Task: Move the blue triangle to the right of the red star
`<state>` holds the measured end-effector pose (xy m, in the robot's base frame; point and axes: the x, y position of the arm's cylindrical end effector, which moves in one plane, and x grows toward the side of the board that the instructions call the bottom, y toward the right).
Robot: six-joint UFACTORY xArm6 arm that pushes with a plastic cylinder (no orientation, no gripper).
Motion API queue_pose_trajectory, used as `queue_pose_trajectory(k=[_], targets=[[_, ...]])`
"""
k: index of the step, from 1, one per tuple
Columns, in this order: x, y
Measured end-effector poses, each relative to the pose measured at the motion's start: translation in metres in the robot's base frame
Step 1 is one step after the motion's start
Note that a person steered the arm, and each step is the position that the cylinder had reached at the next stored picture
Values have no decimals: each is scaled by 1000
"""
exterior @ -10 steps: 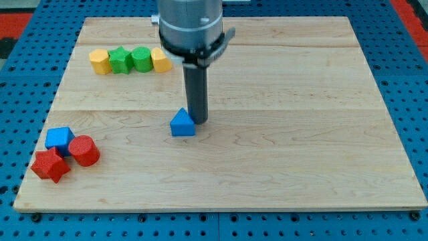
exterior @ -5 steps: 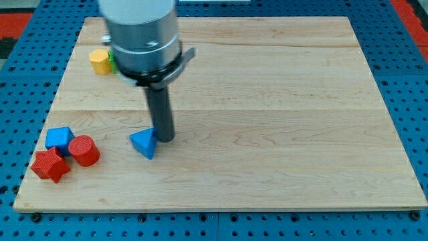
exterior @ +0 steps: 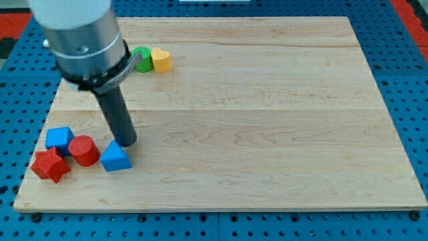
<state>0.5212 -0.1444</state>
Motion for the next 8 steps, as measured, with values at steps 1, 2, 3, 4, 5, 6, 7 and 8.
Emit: queue_pose_trajectory(k=[1, 2, 3, 4, 5, 6, 7, 8], targets=[[15, 3], [14, 42], [31, 58], [41, 20], [41, -22], [41, -29], [43, -17], [43, -39]])
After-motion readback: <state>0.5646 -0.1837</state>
